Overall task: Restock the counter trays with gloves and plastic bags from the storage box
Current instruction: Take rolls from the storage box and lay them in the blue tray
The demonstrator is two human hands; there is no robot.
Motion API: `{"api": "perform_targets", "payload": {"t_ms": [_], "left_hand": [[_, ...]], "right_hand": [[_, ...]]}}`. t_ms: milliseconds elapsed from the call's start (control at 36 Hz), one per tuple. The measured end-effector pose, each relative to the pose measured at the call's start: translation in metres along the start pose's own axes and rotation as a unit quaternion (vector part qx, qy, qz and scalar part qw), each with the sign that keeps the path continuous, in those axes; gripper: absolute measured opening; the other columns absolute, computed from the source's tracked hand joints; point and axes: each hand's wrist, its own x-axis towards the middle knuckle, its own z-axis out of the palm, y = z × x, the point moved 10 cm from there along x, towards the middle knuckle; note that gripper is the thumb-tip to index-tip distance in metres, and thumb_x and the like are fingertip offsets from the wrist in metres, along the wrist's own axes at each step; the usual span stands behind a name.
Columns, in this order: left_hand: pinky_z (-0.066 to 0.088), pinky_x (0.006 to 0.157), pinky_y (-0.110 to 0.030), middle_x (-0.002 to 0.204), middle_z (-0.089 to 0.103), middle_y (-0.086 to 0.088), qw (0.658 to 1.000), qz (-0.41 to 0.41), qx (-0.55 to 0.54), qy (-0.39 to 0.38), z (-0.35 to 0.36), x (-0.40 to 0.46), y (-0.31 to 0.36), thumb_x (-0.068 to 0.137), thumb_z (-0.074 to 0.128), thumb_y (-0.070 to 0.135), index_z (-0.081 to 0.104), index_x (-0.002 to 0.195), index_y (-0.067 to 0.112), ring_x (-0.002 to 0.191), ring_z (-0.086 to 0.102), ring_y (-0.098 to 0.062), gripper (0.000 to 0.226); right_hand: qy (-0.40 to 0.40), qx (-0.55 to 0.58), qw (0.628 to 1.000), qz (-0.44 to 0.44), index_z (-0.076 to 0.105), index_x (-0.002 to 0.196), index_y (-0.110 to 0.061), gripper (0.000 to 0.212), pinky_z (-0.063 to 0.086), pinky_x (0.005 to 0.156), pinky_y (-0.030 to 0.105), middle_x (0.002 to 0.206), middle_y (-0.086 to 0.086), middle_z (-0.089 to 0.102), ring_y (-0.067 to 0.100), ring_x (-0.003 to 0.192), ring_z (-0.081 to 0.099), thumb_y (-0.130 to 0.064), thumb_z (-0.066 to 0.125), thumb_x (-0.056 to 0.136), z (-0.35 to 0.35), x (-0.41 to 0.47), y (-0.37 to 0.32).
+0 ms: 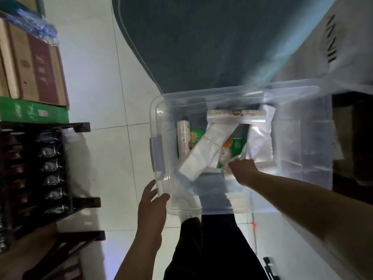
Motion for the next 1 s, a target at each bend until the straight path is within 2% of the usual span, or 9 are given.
{"api": "perform_targets", "payload": {"t_ms": [83,194,306,389,528,611,806,917,1000], "left_hand": [[0.044,0.081,-0.033,0.126,0.062,0.005,1.000,0.026,0.011,0.002,0.000,-0.002,0.002,0.087,0.061,0.008,0.054,0.126,0.043,0.106,0.060,-0.009,0.053],[0.037,0.093,-0.034,0.144,0.045,0.001,0.996,0.051,0.053,0.055,-0.006,-0.012,0.007,0.088,0.062,0.012,0.049,0.137,0.039,0.125,0.046,-0.017,0.057],[0.035,0.091,-0.028,0.137,0.040,0.009,0.982,0.134,0.063,0.114,-0.014,-0.031,0.036,0.085,0.060,0.008,0.050,0.132,0.045,0.114,0.042,-0.006,0.061],[0.035,0.091,-0.024,0.135,0.047,0.013,0.976,0.191,0.075,0.067,-0.004,-0.043,0.062,0.087,0.062,0.007,0.053,0.130,0.042,0.117,0.047,-0.010,0.056],[0.036,0.103,-0.028,0.135,0.047,0.017,0.935,0.273,0.201,-0.103,0.046,-0.068,0.109,0.085,0.075,0.022,0.052,0.135,0.035,0.125,0.044,-0.008,0.056],[0.035,0.098,-0.022,0.132,0.042,0.017,0.890,0.318,0.282,-0.166,0.074,-0.088,0.130,0.081,0.079,0.028,0.048,0.136,0.035,0.122,0.040,-0.004,0.064],[0.056,0.075,-0.018,0.106,0.071,0.016,0.880,0.256,0.263,-0.302,0.091,-0.108,0.141,0.078,0.081,0.018,0.061,0.106,0.047,0.093,0.067,0.005,0.045],[0.055,0.073,-0.017,0.106,0.073,0.016,0.898,0.239,0.222,-0.294,0.082,-0.107,0.137,0.077,0.083,0.020,0.061,0.110,0.046,0.095,0.068,0.001,0.048],[0.059,0.075,-0.023,0.107,0.075,0.009,0.915,0.192,0.183,-0.304,0.079,-0.101,0.121,0.076,0.083,0.016,0.060,0.119,0.039,0.097,0.071,-0.008,0.053]], "right_hand": [[0.013,0.014,1.000,0.001,0.050,0.132,-0.020,0.042,0.046,0.095,0.046,0.125,0.007,0.061,0.028,0.113,0.061,-0.007,0.054,0.092,-0.001,-0.002,0.002],[0.029,0.064,0.998,-0.002,0.048,0.133,-0.024,0.045,0.046,0.094,0.046,0.123,0.007,0.062,0.027,0.108,0.061,-0.011,0.057,0.090,-0.005,-0.009,0.003],[0.096,0.287,0.952,0.036,0.049,0.137,-0.027,0.049,0.052,0.088,0.036,0.125,0.008,0.065,0.028,0.103,0.064,-0.016,0.061,0.091,-0.037,-0.026,0.021],[0.161,0.472,0.865,0.065,0.058,0.128,-0.020,0.047,0.046,0.078,0.031,0.115,0.006,0.069,0.025,0.087,0.063,-0.034,0.071,0.085,-0.073,-0.054,0.041],[0.172,0.761,0.626,-0.012,0.065,0.118,-0.014,0.050,0.057,0.086,0.041,0.114,0.004,0.071,0.027,0.104,0.068,-0.008,0.083,0.071,-0.119,-0.121,0.046],[0.146,0.815,0.552,-0.099,0.066,0.117,-0.012,0.046,0.061,0.079,0.039,0.109,0.008,0.073,0.026,0.099,0.071,-0.007,0.082,0.074,-0.146,-0.160,0.030],[0.175,0.801,0.547,-0.171,0.068,0.116,-0.019,0.047,0.060,0.070,0.028,0.106,-0.003,0.075,0.018,0.094,0.073,-0.007,0.082,0.073,-0.181,-0.213,0.009],[0.144,0.815,0.535,-0.171,0.069,0.115,-0.018,0.043,0.060,0.071,0.032,0.105,0.002,0.075,0.021,0.094,0.073,-0.009,0.081,0.075,-0.182,-0.213,0.002],[0.063,0.804,0.563,-0.182,0.065,0.122,-0.021,0.041,0.061,0.080,0.039,0.109,0.003,0.074,0.022,0.100,0.072,-0.015,0.075,0.083,-0.175,-0.203,-0.011]]}}
